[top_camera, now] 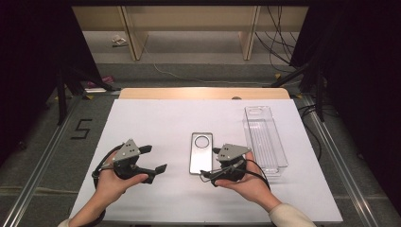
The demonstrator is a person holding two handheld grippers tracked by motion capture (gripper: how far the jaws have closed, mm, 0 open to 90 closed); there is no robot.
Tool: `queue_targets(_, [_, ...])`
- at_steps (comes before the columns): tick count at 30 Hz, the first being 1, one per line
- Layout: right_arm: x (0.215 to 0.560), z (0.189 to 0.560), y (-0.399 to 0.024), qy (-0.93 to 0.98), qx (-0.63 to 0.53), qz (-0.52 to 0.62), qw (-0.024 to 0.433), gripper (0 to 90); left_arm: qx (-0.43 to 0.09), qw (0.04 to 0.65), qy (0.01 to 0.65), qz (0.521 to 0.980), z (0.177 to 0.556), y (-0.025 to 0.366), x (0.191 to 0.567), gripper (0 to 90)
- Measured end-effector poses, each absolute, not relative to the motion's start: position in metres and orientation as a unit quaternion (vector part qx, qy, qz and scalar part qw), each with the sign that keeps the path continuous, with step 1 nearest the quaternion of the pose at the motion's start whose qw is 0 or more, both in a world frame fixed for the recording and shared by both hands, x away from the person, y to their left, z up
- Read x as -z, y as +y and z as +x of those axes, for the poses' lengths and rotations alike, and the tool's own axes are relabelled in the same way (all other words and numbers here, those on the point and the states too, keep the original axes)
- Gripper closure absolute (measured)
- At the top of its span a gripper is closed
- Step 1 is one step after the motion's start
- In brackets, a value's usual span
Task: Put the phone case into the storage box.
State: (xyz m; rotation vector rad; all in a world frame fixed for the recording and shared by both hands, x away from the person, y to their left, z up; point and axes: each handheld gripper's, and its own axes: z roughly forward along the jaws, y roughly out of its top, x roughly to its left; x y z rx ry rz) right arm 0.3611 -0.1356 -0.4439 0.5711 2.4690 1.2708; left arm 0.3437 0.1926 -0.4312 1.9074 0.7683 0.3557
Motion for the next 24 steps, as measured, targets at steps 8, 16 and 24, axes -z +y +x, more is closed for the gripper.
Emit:
queue_targets(8, [0.451,0.367,-0.125,0.874,-0.424,0.191,0.142,17.8,-0.147,0.504,0.318,0.79,0.344,0.193,0.431,9.9])
queue_targets(16, [0.455,0.37,-0.119,0.88,-0.414,0.185,0.138,18.3,-0.148,0.504,0.318,0.789,0.344,0.193,0.431,9.9])
queue_targets(24, [0.457,0.375,-0.114,0.887,-0.402,0.183,0.132,18.9,-0.147,0.504,0.318,0.789,0.344,0.193,0.431,10.0])
